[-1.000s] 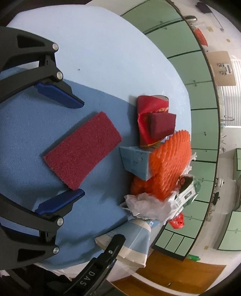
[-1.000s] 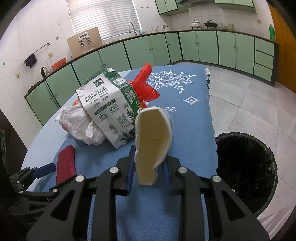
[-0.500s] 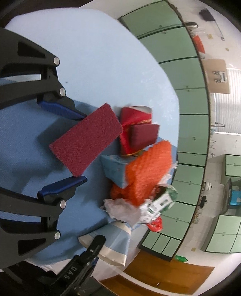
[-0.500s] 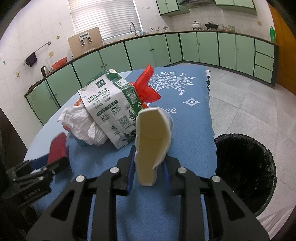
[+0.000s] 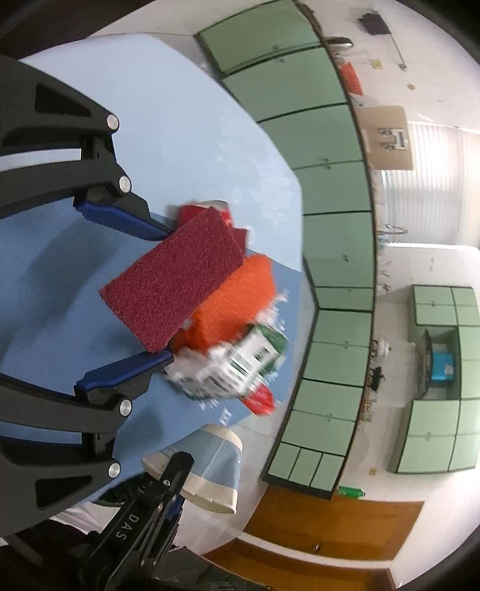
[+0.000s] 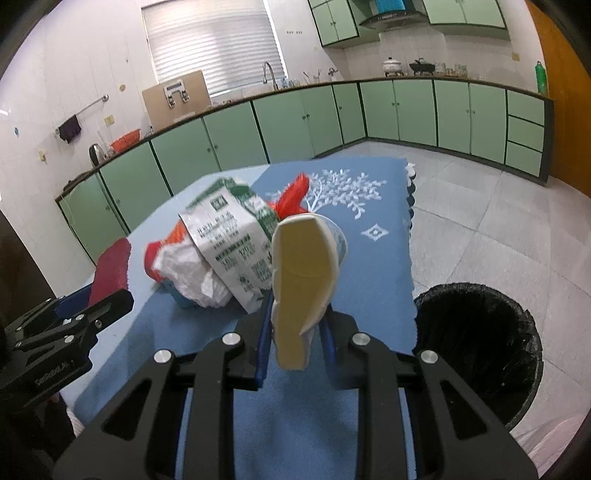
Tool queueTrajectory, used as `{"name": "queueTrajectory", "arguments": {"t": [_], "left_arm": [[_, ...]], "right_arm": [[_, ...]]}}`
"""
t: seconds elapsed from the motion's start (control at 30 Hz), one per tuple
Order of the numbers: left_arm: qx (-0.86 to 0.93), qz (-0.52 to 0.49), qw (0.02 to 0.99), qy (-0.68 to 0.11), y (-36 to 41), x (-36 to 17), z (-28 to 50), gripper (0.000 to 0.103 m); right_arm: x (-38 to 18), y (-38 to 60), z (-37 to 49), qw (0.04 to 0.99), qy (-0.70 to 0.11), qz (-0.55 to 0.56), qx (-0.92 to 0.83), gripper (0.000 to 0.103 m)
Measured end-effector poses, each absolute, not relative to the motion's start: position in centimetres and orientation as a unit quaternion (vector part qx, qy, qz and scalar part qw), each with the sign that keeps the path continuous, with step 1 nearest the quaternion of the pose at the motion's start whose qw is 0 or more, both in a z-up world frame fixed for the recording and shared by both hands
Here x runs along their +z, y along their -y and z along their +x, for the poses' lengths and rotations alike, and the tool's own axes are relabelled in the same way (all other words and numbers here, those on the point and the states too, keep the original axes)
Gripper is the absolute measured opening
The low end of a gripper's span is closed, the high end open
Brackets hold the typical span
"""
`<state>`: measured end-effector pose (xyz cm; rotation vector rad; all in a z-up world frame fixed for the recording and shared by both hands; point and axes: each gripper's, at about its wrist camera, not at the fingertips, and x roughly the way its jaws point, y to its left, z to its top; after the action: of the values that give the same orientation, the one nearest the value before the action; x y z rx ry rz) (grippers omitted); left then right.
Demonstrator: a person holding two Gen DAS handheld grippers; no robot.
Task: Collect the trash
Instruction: 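Carry the pad and cup over the bin and open both tools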
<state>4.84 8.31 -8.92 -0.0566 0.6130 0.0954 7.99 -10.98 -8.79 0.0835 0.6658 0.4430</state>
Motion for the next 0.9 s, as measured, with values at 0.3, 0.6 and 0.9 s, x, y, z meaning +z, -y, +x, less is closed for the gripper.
{"name": "queueTrajectory", "arguments": {"t": [0.3, 0.6, 0.9], "left_arm": [[-0.006, -0.005, 0.964, -0.267, -4.8, -6.0, 5.6, 0.06], [-0.08, 0.017, 0.964, -0.254, 1.2, -4.7, 9.4, 0.06], [-0.157, 0.036, 0.948, -0.276, 8.5, -6.3, 14.1, 0.06]], "right_arm": [[-5.7, 14.7, 7.8, 0.935, -0.288, 0.054, 0.199, 0.022], [-4.7, 20.9, 8.7, 0.951, -0.271, 0.056, 0.136, 0.022], [-7.4, 26.9, 10.8, 0.951, -0.293, 0.063, 0.076, 0.022]]}}
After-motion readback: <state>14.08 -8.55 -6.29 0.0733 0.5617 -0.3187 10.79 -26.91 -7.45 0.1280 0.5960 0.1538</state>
